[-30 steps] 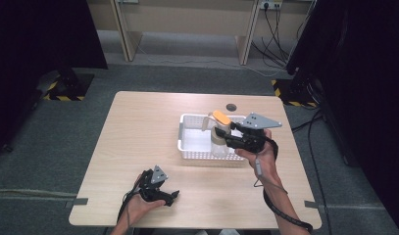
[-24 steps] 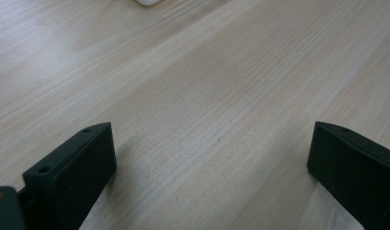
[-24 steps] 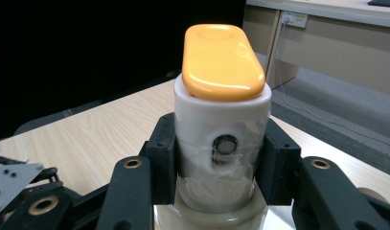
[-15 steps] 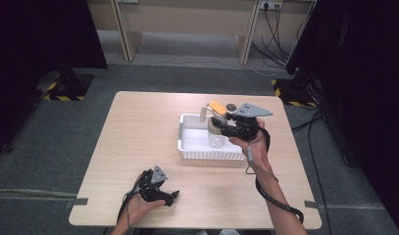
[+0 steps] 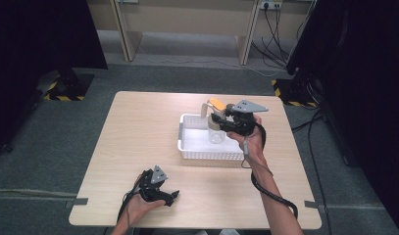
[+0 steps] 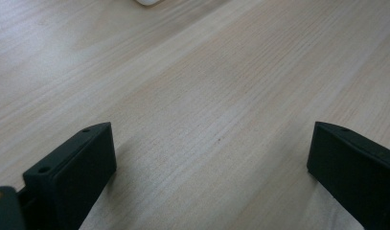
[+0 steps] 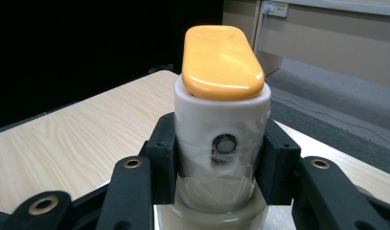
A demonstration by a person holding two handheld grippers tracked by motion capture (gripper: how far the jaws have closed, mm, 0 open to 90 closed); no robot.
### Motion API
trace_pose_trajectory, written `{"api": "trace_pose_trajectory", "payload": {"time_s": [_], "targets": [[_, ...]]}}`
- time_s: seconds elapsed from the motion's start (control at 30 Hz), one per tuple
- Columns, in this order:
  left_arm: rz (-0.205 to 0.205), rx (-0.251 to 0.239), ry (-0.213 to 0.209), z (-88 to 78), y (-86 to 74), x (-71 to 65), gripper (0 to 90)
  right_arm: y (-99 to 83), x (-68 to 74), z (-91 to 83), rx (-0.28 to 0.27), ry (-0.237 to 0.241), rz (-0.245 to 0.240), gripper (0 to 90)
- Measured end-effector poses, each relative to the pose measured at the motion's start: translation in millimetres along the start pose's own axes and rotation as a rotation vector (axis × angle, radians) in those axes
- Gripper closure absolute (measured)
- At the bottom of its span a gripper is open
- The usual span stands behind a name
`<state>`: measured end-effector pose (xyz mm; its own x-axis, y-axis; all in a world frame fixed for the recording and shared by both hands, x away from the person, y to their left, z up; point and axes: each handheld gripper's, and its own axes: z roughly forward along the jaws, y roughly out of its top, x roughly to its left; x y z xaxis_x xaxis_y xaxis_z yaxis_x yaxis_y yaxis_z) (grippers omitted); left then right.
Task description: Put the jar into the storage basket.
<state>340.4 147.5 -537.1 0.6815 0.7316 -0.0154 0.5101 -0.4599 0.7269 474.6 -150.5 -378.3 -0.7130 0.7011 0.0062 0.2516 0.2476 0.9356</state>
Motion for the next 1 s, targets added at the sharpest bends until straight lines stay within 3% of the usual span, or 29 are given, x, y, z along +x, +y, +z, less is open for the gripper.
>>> {"api": "trace_pose_trajectory", "payload": {"time_s": [0.33, 1.0], "targets": [[-0.001, -0.001, 0.0, 0.1, 0.0, 0.0, 1.9, -11.2, -12.2, 16.6, 0.001, -0.008, 0.025, 57.0], [0.001, -0.001, 0.0, 0.1, 0.0, 0.1, 1.9, -32.9, -23.5, 38.3, 0.002, -0.012, 0.027, 57.0]]}}
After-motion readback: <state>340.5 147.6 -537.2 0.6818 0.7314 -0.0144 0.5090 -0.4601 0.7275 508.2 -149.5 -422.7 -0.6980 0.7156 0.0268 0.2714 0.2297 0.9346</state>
